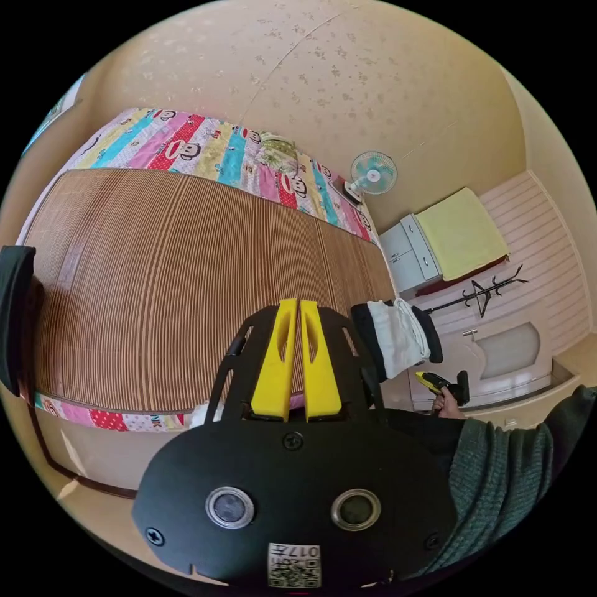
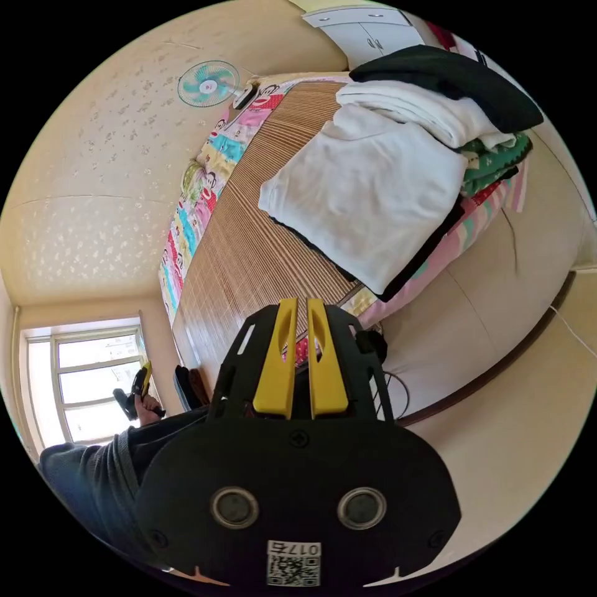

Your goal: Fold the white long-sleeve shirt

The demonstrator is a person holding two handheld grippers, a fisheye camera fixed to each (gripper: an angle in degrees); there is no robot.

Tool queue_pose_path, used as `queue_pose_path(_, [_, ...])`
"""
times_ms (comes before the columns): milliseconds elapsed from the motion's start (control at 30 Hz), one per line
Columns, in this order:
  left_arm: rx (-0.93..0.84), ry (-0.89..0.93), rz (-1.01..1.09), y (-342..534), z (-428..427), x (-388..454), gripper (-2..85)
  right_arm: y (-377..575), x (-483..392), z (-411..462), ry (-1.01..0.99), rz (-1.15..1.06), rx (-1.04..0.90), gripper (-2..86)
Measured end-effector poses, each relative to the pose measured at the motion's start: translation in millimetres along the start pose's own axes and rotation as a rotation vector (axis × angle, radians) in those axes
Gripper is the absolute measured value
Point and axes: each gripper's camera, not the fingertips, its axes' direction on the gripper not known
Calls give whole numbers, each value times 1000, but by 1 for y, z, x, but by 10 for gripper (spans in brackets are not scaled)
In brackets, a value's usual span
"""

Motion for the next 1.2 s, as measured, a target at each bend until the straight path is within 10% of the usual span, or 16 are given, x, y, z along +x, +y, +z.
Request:
queue_pose_path(567, [17,-232,-111,42,117,-10,-9,-313,-66,85,513,-200,-158,98])
queue_pose_path(933, [-165,238,-21,-51,240,-25,101,-154,-161,19,-396,-501,-16,35])
queue_pose_path(1200, [-609,573,-351,-94,455,-57,232,-92,-250,97,-304,-657,-193,34])
